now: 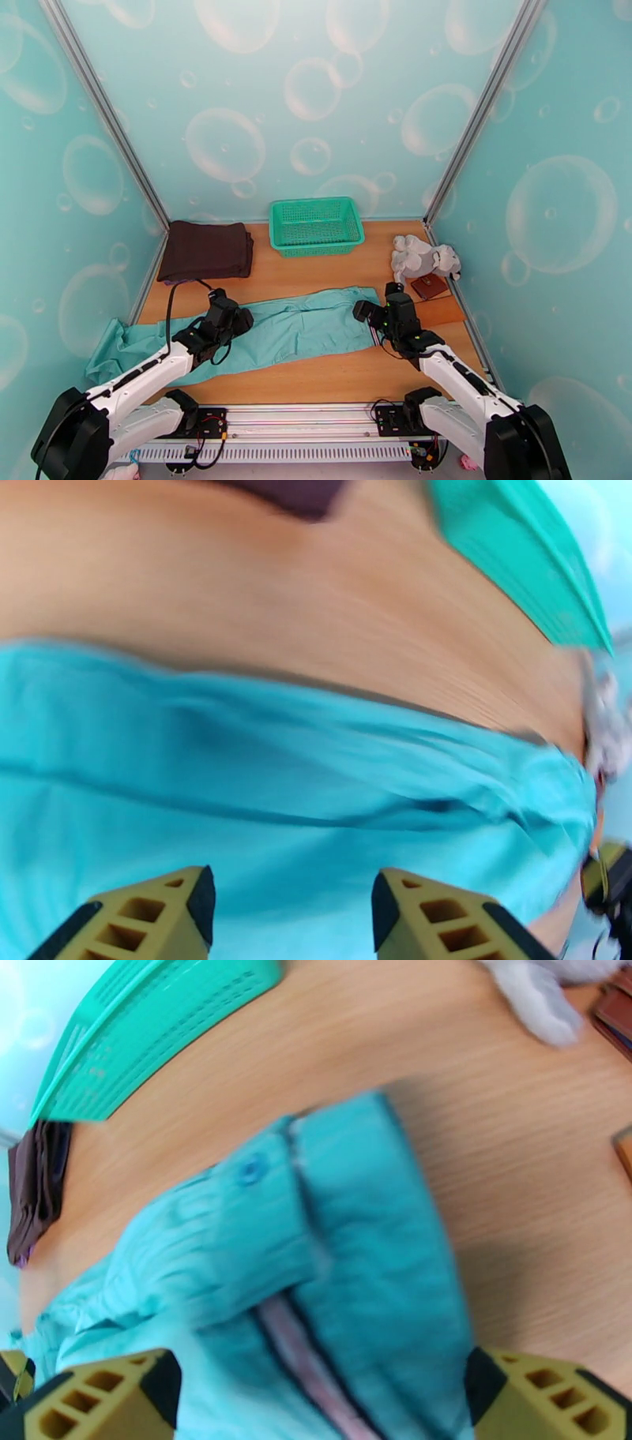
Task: Fold and stack the trousers
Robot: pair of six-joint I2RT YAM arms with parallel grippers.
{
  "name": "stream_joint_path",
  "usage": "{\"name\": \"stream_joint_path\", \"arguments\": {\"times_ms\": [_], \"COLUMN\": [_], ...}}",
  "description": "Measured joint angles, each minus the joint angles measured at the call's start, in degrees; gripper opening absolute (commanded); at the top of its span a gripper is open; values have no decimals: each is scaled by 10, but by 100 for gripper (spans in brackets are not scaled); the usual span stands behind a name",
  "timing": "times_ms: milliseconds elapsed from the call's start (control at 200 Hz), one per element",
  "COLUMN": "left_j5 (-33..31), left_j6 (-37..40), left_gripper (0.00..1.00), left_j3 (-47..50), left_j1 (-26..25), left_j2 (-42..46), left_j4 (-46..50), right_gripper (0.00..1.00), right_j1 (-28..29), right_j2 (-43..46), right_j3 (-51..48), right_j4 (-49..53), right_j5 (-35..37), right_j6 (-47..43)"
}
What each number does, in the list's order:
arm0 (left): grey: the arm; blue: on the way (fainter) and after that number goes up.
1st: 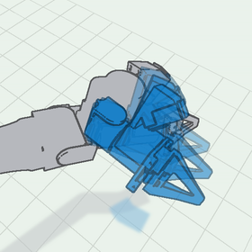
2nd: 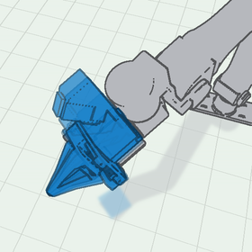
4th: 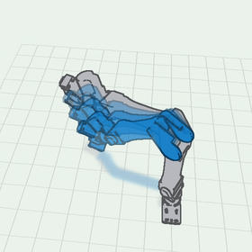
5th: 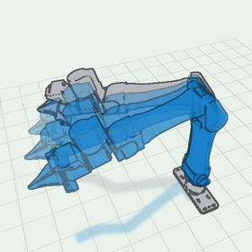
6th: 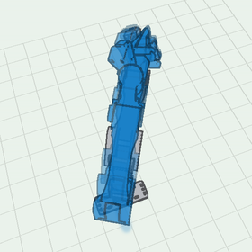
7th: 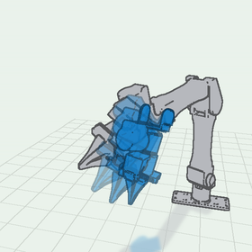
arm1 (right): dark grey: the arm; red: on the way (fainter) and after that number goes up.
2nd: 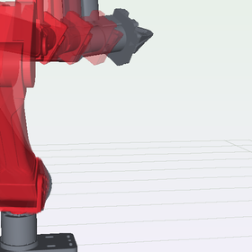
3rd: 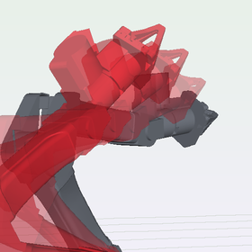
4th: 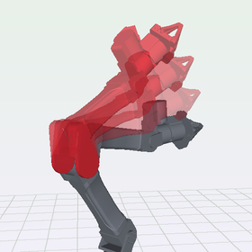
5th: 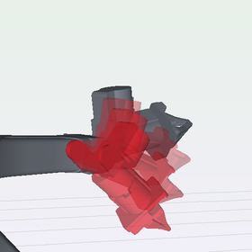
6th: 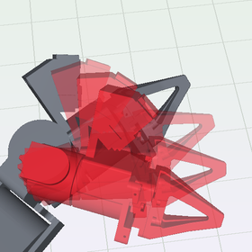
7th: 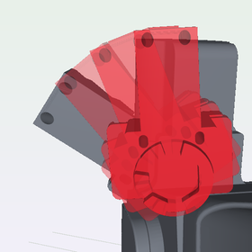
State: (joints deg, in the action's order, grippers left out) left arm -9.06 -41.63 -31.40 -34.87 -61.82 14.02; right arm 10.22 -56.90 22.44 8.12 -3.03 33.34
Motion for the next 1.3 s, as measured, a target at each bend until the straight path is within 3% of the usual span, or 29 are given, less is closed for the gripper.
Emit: {"name": "stream_joint_path", "arguments": {"times_ms": [135,265,540,815,900,1300], "left_j5": [14,16,-15,-69,-86,-134], "left_j6": [65,102,179,217,222,249], "left_gripper": [54,52,50,48,48,43], "left_j3": [-30,-33,-33,-52,-58,-116], "left_j1": [-57,-107,-246,-329,-342,-358], "left_j2": [-10,-30,-40,-114,-142,-239], "left_j4": [-29,-41,-37,1,9,34], "right_gripper": [93,78,74,72,64,6], "right_j1": [-5,-24,-32,-32,-33,-33], "right_j2": [0,-2,-43,-83,-86,-96], "right_j3": [31,55,44,42,42,44], "right_j4": [12,10,11,11,10,6], "right_j5": [22,23,-28,-62,-66,-115], "right_j6": [-16,-36,-43,-56,-61,-77]}}
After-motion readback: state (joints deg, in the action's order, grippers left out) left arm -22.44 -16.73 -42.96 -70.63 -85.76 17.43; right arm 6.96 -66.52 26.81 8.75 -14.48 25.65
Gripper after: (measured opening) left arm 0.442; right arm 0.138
